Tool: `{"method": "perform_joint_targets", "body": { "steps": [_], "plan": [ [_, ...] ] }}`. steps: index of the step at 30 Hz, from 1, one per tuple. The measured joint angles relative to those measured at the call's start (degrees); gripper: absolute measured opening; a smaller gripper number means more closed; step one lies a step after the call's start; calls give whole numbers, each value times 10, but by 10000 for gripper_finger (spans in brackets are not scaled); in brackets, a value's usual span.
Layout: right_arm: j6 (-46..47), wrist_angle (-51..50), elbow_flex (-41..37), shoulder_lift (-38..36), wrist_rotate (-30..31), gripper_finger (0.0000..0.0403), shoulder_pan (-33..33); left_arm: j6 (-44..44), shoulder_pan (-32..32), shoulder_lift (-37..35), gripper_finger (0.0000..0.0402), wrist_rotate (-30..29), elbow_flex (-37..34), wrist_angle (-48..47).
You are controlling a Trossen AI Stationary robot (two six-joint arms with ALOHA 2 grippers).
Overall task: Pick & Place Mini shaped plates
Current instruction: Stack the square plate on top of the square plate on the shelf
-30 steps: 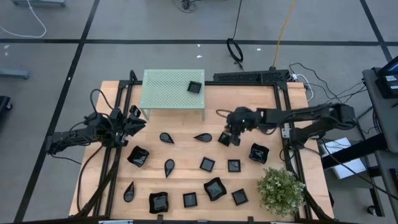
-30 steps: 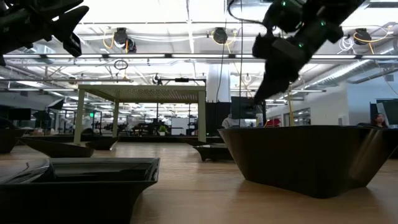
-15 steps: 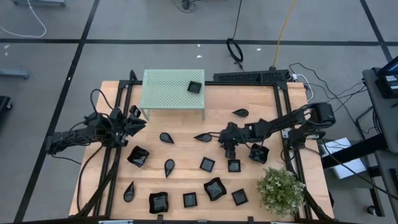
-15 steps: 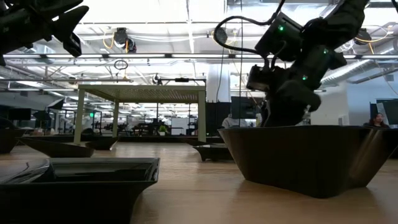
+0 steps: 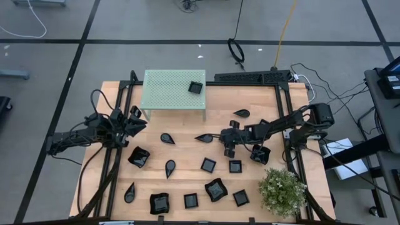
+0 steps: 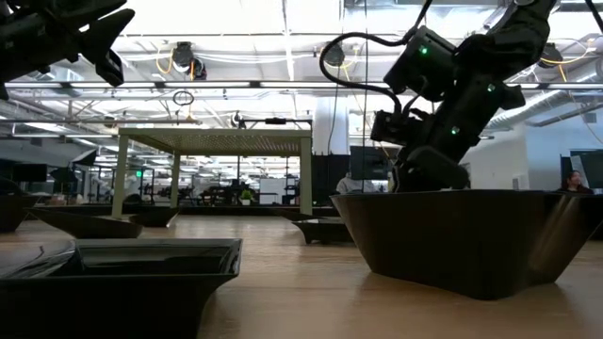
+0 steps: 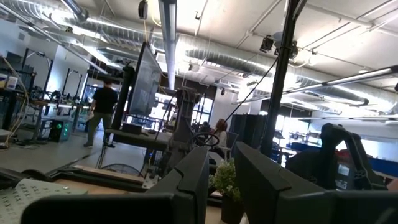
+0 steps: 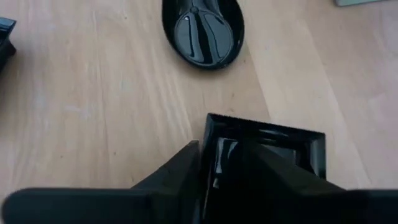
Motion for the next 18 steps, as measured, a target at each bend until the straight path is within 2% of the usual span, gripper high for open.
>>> {"method": "perform_joint_targets", "body": {
  "steps": [7, 13, 18],
  "plan": [
    [2, -9, -2, -16, 14, 11, 2, 0, 0, 0, 81, 0, 0, 0],
    [3, -5, -2, -61, 22, 3, 1, 0, 0, 0, 81, 0, 0, 0],
    [-15, 3, -2, -140, 99, 1, -3, 0, 0, 0, 81, 0, 0, 0]
  ]
}}
